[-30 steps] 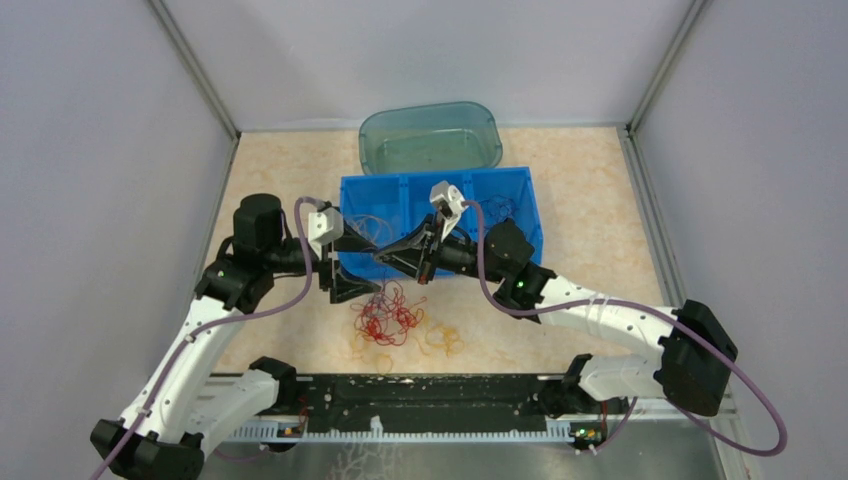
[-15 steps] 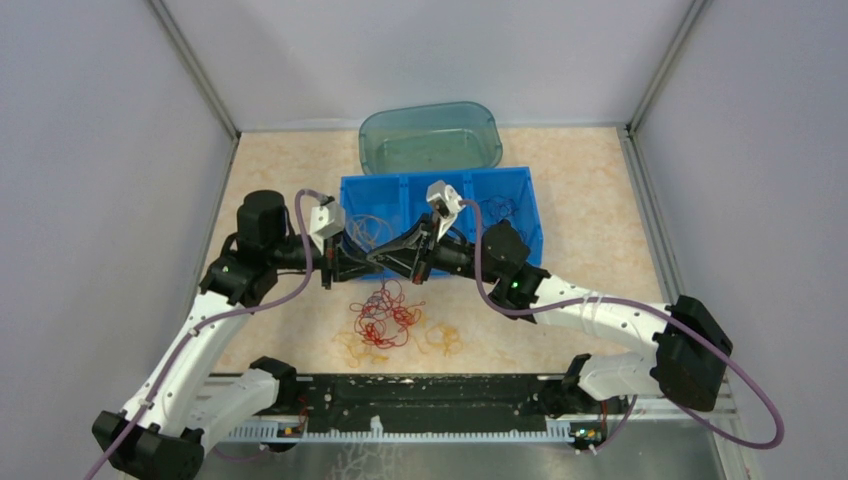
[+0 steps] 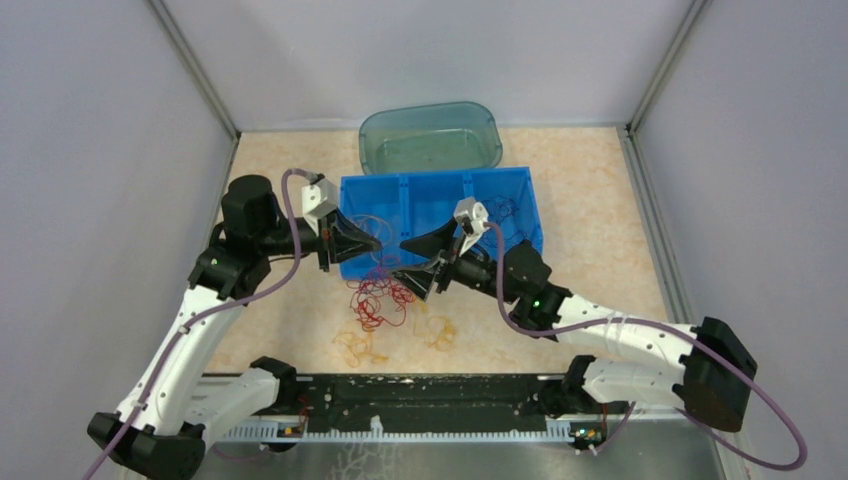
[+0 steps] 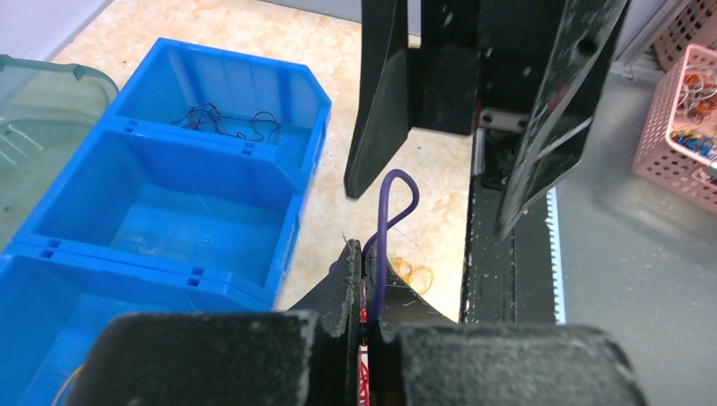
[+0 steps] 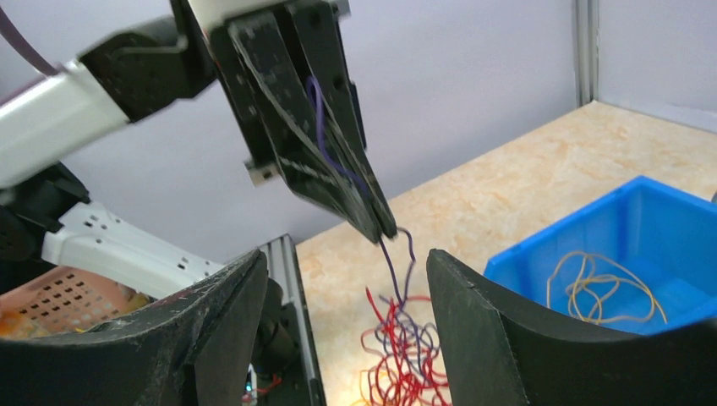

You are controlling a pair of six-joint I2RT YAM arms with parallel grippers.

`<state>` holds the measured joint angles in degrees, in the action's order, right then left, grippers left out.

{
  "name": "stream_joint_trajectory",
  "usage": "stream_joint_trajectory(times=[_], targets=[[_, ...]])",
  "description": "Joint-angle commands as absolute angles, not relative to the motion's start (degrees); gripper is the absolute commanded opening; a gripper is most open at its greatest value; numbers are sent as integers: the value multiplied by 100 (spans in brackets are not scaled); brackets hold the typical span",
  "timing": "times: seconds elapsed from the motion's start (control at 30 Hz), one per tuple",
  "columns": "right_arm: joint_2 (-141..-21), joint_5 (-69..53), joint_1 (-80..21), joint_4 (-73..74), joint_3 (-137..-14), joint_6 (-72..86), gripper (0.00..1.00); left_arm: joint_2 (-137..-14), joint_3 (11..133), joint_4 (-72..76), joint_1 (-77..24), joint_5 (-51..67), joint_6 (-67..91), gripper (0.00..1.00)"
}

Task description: Untangle the cables

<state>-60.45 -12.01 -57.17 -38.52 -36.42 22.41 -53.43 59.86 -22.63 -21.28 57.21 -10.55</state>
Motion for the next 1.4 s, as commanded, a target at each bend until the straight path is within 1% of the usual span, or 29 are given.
stream_joint_trajectory(times=[0.0,0.1,0.23,0.57,0.8,1.03,1.37], targets=[[-6420,-1313,-5774,-4235,-3935,1909,70,-5368,6219,-2075,-2136,5792,-513,0],[-6802,-1345,-5776,-4256,-4258,1780,64,-5372,6321,-2074,-2144,5824,-371,0],[-7247,-1241,-5791,-4367,-4554,1695,53,-5390,6387,-2086,-2144,5849,-269,0],[-7999,-923,-5984,-4761,-4656,1632,42,-5414,6537,-2110,-2144,5919,-140,0],[-8479,-821,-6171,-5145,-4032,1801,40,-5368,6942,-2055,-2142,6025,108,0],[-8695,-540,-6297,-5446,-3494,1910,41,-5401,7398,-2013,-2142,6062,215,0],[-8970,-369,-6340,-5836,-2949,2234,39,-5564,8512,-2111,-2144,5905,-11,0]])
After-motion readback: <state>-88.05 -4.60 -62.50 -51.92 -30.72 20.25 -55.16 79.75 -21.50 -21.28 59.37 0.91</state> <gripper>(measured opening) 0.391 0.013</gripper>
